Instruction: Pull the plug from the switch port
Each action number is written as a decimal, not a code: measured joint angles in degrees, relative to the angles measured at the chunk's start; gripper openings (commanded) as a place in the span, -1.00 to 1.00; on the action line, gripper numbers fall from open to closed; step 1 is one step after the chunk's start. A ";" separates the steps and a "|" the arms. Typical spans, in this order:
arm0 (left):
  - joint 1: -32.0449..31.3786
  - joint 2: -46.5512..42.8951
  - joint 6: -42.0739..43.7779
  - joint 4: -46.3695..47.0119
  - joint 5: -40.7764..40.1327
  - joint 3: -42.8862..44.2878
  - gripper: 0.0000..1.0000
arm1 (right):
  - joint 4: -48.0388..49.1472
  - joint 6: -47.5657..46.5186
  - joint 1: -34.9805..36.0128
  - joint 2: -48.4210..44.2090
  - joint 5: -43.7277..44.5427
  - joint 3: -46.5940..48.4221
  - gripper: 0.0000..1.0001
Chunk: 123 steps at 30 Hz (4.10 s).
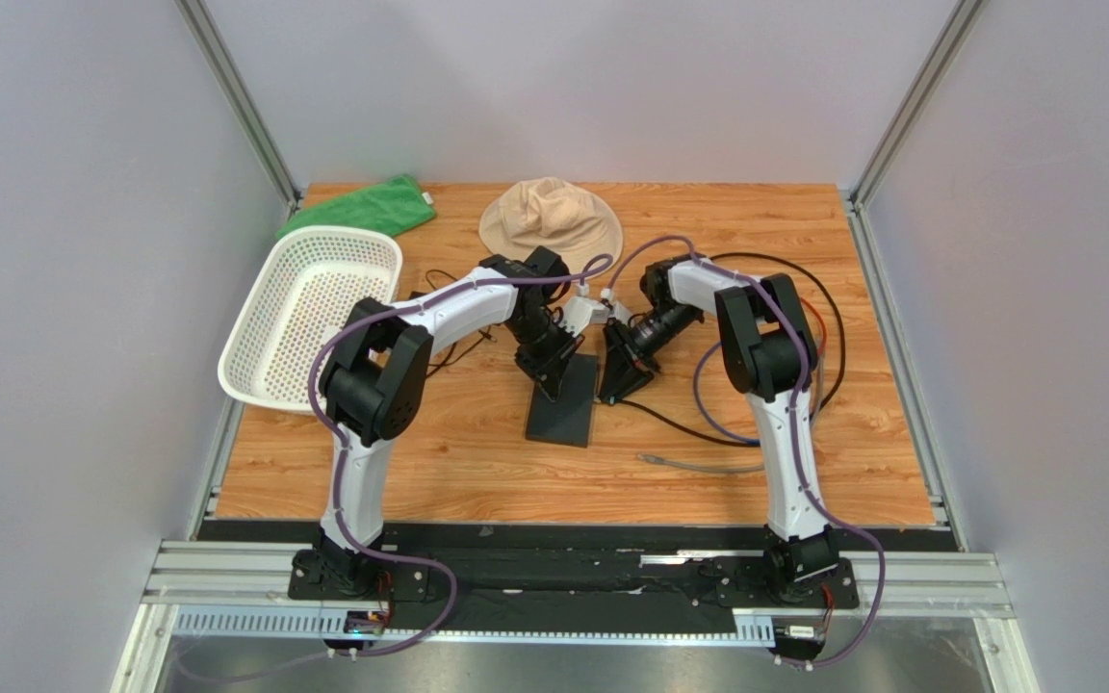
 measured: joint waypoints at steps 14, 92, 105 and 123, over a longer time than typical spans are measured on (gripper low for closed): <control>0.00 0.00 0.02 0.02 -0.11 -0.02 -1.00 | 0.15 1.73 -0.11 -0.76 1.99 -0.48 -1.00; -3.82 3.17 -0.50 0.66 -0.07 4.81 -1.00 | -13.33 -4.92 -1.09 1.75 12.52 7.30 -1.00; -3.89 2.34 -1.86 2.54 -0.31 3.19 -1.00 | -14.32 -10.91 -1.18 1.79 14.01 8.92 -1.00; -4.31 2.32 -2.36 5.66 0.11 3.04 -1.00 | -11.69 -19.12 -7.63 -3.04 11.39 1.36 0.16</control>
